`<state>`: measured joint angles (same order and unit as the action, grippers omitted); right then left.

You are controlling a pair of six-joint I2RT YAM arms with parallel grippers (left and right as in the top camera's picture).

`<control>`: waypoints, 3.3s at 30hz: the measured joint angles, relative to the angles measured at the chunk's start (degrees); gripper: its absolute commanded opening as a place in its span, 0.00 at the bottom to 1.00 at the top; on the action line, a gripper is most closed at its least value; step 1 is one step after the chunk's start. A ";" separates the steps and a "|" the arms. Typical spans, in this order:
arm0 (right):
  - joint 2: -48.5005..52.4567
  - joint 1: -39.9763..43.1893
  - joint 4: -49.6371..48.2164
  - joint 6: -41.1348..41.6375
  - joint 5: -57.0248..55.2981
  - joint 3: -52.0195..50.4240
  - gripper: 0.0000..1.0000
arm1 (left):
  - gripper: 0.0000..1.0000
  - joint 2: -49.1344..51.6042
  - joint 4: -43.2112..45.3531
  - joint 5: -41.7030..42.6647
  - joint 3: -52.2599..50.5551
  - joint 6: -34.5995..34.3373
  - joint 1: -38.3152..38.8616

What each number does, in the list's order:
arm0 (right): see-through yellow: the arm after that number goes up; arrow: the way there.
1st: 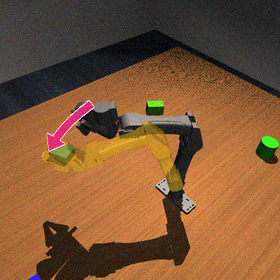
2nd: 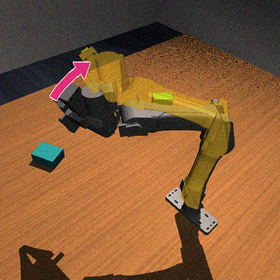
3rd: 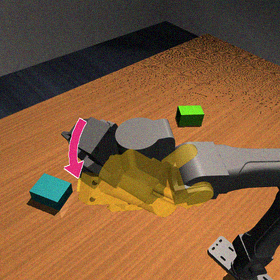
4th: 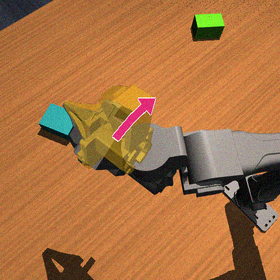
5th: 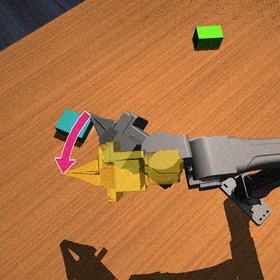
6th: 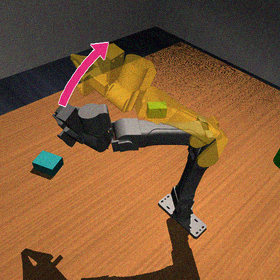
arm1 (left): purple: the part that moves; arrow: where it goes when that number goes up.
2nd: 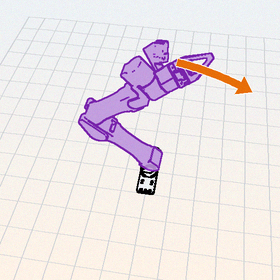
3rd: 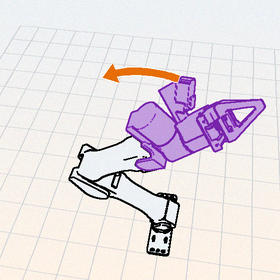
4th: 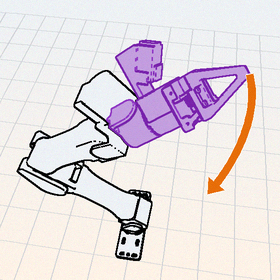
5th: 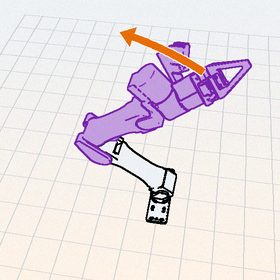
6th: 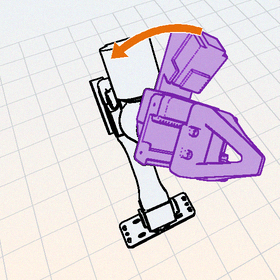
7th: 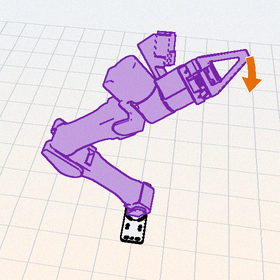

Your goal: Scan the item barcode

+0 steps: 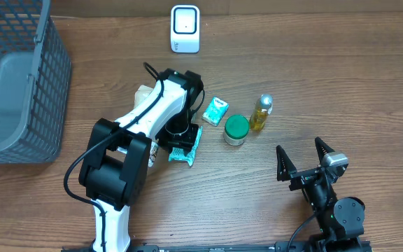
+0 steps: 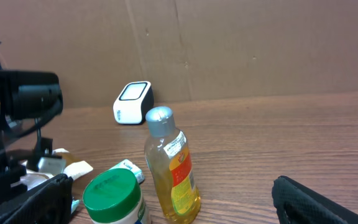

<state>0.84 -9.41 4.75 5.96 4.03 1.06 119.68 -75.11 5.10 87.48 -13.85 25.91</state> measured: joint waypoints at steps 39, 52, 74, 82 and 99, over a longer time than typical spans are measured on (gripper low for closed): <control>0.00 0.00 0.00 0.02 0.02 0.00 1.00 | 0.27 -0.33 14.12 -8.87 2.47 -4.72 0.33; 0.00 0.00 0.02 0.00 0.02 0.00 1.00 | 0.20 -0.31 17.53 2.95 0.59 -3.15 0.33; 0.00 0.02 0.02 0.02 0.00 0.00 1.00 | 0.04 -0.28 17.88 -12.61 3.19 -5.11 -3.50; 0.00 0.00 0.00 0.02 0.02 0.00 1.00 | 0.04 -0.28 19.65 -11.65 -0.94 -5.31 -2.32; 0.00 0.00 0.02 0.04 0.00 0.00 1.00 | 0.06 -0.33 20.87 12.72 -1.03 1.90 0.48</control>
<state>0.84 -9.41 4.78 6.00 4.03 1.06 119.35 -54.24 17.82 86.46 -11.94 26.39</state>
